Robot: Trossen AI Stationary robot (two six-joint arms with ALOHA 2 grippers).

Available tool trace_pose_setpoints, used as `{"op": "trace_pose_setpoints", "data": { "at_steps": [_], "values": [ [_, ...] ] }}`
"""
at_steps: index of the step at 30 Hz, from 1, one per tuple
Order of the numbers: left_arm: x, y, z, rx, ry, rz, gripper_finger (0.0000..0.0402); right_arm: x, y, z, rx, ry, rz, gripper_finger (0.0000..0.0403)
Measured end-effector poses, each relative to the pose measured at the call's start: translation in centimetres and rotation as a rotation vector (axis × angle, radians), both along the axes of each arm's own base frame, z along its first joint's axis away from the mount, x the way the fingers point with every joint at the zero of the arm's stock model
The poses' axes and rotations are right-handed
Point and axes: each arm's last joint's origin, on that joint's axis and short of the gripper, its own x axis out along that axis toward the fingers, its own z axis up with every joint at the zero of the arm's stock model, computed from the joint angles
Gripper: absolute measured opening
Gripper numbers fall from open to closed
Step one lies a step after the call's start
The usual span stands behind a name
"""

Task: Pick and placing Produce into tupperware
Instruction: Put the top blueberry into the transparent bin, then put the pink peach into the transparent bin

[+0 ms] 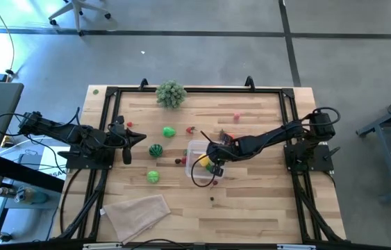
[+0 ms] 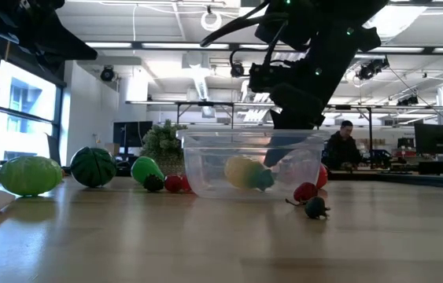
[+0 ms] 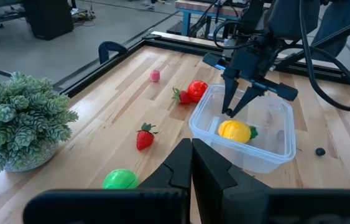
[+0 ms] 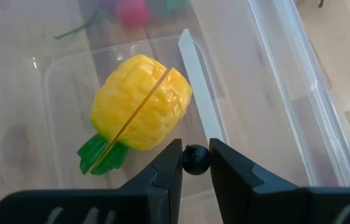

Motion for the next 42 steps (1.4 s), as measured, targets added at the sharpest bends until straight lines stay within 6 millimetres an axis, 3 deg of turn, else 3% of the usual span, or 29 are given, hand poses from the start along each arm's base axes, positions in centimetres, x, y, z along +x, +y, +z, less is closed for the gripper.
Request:
{"op": "trace_pose_setpoints", "data": {
  "at_steps": [12,22,28,35,42],
  "values": [
    [0.0,0.0,0.0,0.0,0.0,-0.001,0.0001,0.0,0.0,0.0,0.002,-0.001,-0.004,0.0071],
    [0.0,0.0,0.0,0.0,0.0,-0.001,0.0001,0.0,-0.1,0.0,-0.018,-0.006,-0.028,0.013],
    [0.0,0.0,0.0,0.0,0.0,-0.001,0.0001,0.1,-0.1,0.3,-0.028,-0.013,-0.016,0.0134],
    [0.0,0.0,0.0,0.0,0.0,0.0,0.0001,1.5,0.0,4.0,-0.061,-0.026,-0.014,0.0134],
    [0.0,0.0,0.0,0.0,0.0,0.0,0.0001,1.6,-0.8,9.1,-0.288,0.057,-0.173,0.0134]
  ]
}}
